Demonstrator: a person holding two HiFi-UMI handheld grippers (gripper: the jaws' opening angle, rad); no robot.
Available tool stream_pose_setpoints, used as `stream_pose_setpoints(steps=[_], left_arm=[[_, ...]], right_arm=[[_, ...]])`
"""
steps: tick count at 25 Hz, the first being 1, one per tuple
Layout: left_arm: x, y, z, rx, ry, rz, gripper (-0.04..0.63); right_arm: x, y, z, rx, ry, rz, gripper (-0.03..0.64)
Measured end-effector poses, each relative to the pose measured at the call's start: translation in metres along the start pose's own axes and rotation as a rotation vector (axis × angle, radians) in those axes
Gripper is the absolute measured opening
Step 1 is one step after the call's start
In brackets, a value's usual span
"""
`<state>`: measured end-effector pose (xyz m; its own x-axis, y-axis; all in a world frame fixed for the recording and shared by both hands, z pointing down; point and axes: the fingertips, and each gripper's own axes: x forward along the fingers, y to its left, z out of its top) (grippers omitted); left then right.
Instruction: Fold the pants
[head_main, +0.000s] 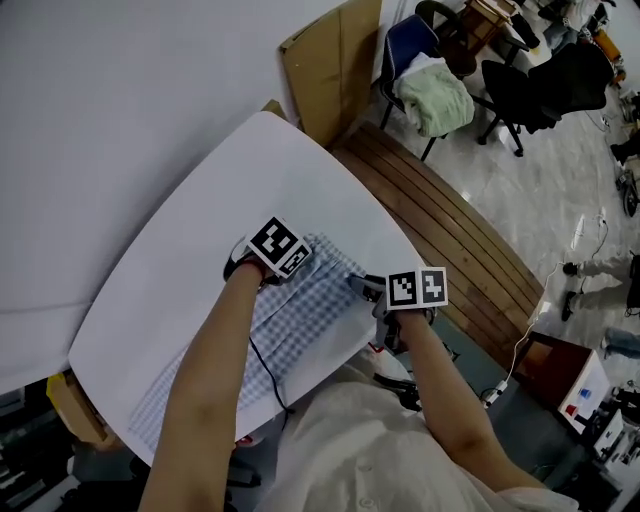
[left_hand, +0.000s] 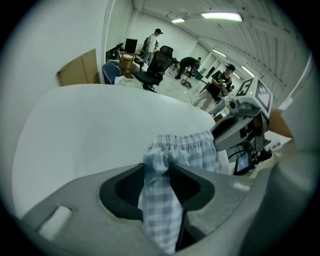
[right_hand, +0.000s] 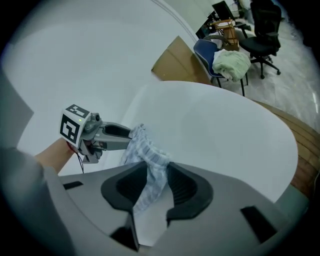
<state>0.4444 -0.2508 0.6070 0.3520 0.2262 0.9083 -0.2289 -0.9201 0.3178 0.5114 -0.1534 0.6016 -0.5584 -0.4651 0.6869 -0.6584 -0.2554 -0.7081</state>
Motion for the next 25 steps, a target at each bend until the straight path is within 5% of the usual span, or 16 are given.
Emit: stream_pose_setpoints(steps=[3, 7, 13, 25], left_arm=[[0.003, -0.004, 0.001, 0.012, 0.0, 0.004, 0.153], [0.008, -0.013, 0.001, -0.014, -0.032, -0.046, 0.029], [-0.01, -0.012, 0.011, -0.059, -0.111, -0.101, 0.026], [-0.08, -0.028, 0.02, -0.022, -0.286, -0.035, 0.025]], right_arm=[[0.006, -0.002, -0.003, 0.01, -0.017, -0.032, 0.084], [-0.001, -0.004, -0.002, -0.006, -0.057, -0.052, 0.043], [-0.025, 0.011, 0.009, -0.05, -0.137, 0.028, 0.037], [-0.069, 0.091, 0.011, -0.311, -0.212, 0.101, 0.035]])
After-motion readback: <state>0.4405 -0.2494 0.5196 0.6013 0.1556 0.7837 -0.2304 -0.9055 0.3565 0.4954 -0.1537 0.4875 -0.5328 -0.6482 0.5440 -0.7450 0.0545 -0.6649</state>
